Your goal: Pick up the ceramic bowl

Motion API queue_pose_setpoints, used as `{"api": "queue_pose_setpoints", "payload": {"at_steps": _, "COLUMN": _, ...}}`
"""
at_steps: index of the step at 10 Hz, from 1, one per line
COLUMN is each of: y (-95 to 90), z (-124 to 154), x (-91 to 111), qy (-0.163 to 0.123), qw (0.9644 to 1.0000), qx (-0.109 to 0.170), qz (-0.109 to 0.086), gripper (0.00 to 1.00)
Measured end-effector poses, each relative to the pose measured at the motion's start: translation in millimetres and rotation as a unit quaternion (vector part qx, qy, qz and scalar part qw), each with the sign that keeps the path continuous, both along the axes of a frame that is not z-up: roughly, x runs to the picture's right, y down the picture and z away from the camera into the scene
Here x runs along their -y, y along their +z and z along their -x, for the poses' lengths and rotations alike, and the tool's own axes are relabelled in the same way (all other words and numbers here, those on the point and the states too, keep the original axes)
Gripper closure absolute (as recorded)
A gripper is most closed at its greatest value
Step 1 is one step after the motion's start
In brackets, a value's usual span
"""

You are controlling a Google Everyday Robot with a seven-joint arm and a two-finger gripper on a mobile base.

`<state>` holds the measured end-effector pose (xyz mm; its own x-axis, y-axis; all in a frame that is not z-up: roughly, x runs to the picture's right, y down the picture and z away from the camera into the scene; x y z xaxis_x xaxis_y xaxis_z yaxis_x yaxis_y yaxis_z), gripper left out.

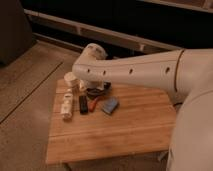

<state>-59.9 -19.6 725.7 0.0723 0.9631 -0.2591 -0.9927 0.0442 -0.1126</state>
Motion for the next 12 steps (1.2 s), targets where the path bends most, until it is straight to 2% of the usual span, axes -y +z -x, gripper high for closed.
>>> {"api": "queue_pose_setpoints", "payload": {"at_steps": 3, "y": 25.9, "z": -29.9, "x": 24.8, "qy": -0.002, "qw": 0.9988, "qx": 0.035, "qz": -0.034, "gripper": 0.35}}
{"api": "queue_pose_setpoints", "payload": {"at_steps": 5, "y": 43.6, "z": -56.6, "x": 36.4, "qy": 0.017, "qw": 0.9970, "qx": 0.059, "qz": -0.047, "gripper": 0.35}}
{"api": "queue_pose_setpoints", "payload": {"at_steps": 9, "y": 45.7, "z": -54.9, "x": 37.7, "qy": 0.016, "qw": 0.9965, "qx": 0.064, "qz": -0.050, "gripper": 0.35}}
{"api": "queue_pose_setpoints", "payload": {"at_steps": 12, "y": 69.0, "z": -70.9, "x": 24.5, "qy": 0.040, "qw": 0.9976, "qx": 0.049, "qz": -0.029, "gripper": 0.35}}
